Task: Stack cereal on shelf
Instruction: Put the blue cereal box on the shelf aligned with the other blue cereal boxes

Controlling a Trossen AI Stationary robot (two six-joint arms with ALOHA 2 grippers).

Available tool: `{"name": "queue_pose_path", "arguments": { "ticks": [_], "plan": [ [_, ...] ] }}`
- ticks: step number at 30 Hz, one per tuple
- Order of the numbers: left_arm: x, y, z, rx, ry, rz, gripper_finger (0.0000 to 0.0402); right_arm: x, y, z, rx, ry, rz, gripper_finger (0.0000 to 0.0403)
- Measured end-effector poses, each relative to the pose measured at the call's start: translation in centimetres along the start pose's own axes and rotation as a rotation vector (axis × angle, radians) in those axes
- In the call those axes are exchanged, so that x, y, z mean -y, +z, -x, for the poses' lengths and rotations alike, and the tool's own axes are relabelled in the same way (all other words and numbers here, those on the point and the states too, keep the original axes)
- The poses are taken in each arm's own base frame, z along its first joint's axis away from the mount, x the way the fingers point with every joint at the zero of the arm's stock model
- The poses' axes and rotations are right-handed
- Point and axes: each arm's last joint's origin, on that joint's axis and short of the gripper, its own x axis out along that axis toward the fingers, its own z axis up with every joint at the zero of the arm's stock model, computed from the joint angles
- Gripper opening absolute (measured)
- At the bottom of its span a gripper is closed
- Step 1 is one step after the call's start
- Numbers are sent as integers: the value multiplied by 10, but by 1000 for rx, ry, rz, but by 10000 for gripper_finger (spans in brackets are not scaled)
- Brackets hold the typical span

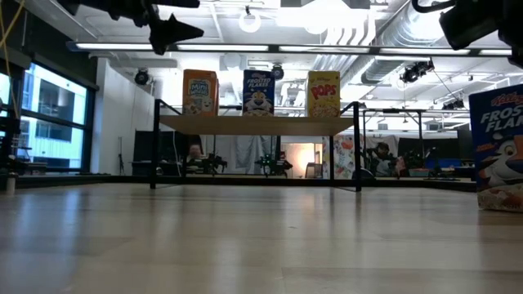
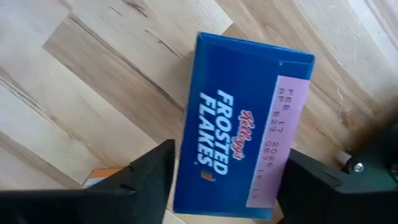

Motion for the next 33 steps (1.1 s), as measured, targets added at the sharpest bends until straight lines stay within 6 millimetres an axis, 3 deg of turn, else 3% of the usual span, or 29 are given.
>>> {"name": "queue_pose_path", "arguments": {
  "ticks": [8, 24, 28, 33],
  "plan": [
    [-1, -3, -5, -23, 2, -72, 271, 1, 5, 0, -22, 3, -49, 166],
    [0, 3, -7, 38, -9, -85, 271, -3, 11, 0, 41, 49, -44, 163],
    [0, 3, -7, 39, -9, -82, 271, -4, 23, 6, 58, 73, -3, 163],
    [0, 3, -7, 38, -10, -2, 271, -6, 55, 32, 139, 134, 110, 163]
  ]
}}
